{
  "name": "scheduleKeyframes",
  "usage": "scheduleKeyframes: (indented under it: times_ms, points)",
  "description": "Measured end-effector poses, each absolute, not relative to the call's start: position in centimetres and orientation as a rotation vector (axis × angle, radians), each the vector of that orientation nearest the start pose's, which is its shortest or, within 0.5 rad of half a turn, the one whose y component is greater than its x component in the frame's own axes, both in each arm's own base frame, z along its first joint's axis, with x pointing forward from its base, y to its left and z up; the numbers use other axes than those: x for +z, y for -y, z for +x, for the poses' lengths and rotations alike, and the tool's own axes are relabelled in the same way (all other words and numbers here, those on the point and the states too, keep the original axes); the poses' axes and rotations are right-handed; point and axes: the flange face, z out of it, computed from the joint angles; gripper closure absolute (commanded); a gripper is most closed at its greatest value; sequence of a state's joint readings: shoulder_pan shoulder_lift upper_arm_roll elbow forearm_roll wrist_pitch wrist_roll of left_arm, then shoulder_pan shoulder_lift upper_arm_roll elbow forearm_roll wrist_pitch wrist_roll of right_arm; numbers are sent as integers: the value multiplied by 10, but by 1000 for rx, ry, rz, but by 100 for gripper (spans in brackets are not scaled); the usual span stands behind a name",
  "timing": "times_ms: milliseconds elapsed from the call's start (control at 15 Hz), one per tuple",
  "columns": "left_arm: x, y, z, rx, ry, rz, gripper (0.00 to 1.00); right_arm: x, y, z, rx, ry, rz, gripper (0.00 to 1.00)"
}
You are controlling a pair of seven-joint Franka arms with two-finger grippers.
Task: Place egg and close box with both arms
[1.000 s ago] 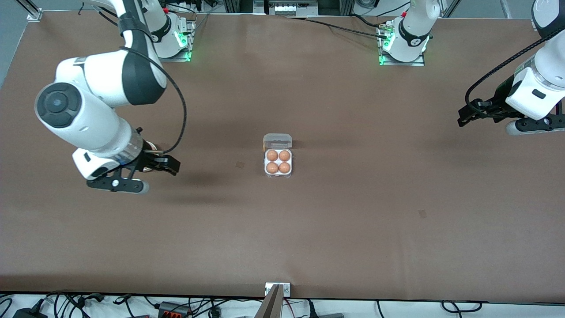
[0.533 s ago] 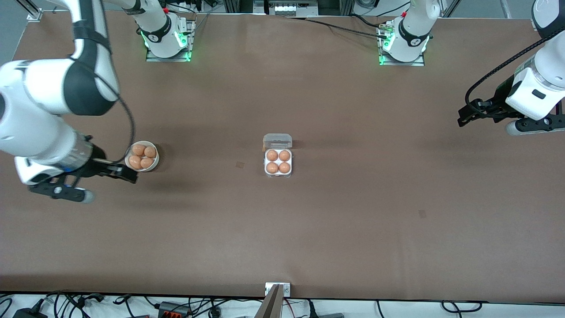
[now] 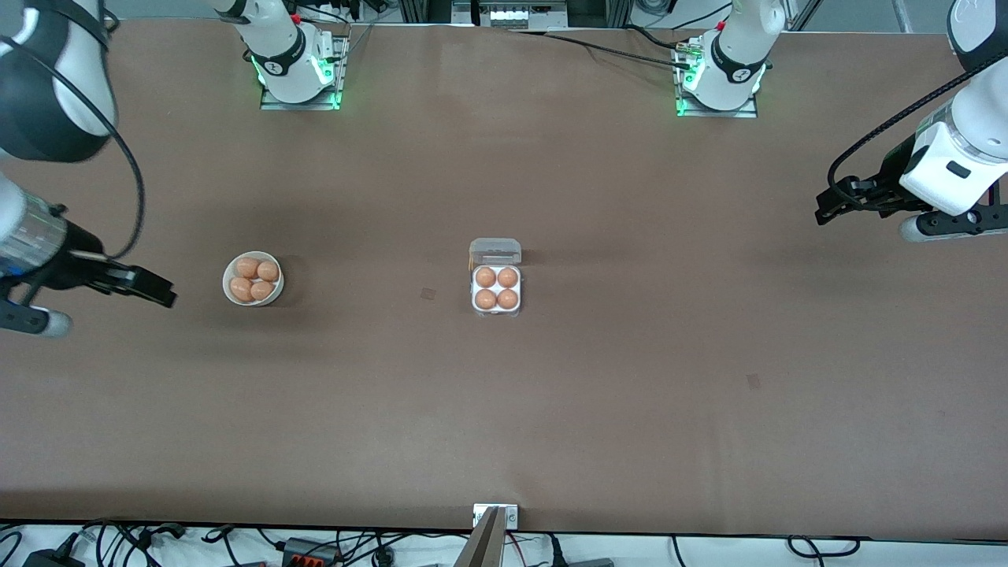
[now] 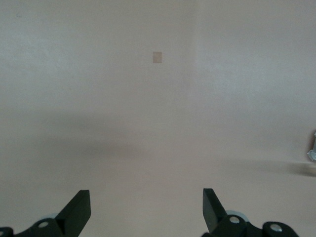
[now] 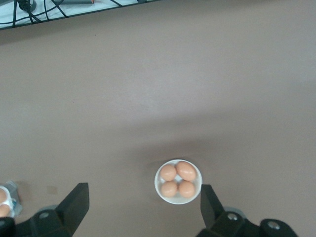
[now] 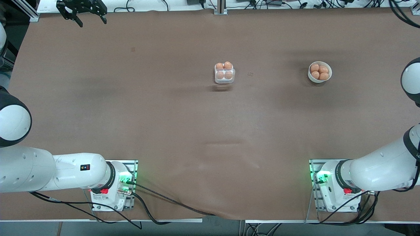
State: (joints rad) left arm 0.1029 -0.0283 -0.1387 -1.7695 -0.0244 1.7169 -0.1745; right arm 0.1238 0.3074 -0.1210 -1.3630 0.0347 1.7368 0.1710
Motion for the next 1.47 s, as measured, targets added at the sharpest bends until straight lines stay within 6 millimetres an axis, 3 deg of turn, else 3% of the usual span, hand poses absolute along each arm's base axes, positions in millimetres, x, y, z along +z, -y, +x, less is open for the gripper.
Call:
scheduleKeyframes:
  times_ms: [267, 400, 533, 800, 867, 933, 1067, 1133, 1267, 1333, 1467]
  points:
    - [551, 23, 552, 75, 225, -3150, 1, 559, 20, 652, -70, -150, -3140, 0]
    - [547, 23, 554, 86, 224, -3150, 15, 557, 28, 649, -32, -135, -3154, 0]
    - [546, 23, 554, 88, 224, -3150, 30, 560, 26, 645, -20, -109, -3181, 0]
    - [549, 23, 555, 81, 227, -3150, 40, 568, 7, 626, -4, -47, -3198, 0]
    - [551, 22, 556, 88, 232, -3150, 40, 568, 6, 620, 5, -43, -3197, 0]
    - [553, 22, 555, 96, 245, -3148, 49, 568, 6, 613, 16, -43, -3195, 0]
    - [557, 22, 555, 101, 279, -3144, 54, 566, 7, 598, 38, -43, -3191, 0]
    - [559, 22, 555, 101, 284, -3143, 73, 565, 8, 592, 46, -36, -3189, 0]
    - [559, 22, 555, 102, 289, -3142, 91, 563, 8, 586, 52, 23, -3186, 0]
    - [559, 22, 554, 106, 289, -3142, 99, 562, 8, 585, 51, 42, -3186, 0]
    - [559, 23, 553, 126, 286, -3140, 100, 562, 8, 585, 47, 62, -3185, 0]
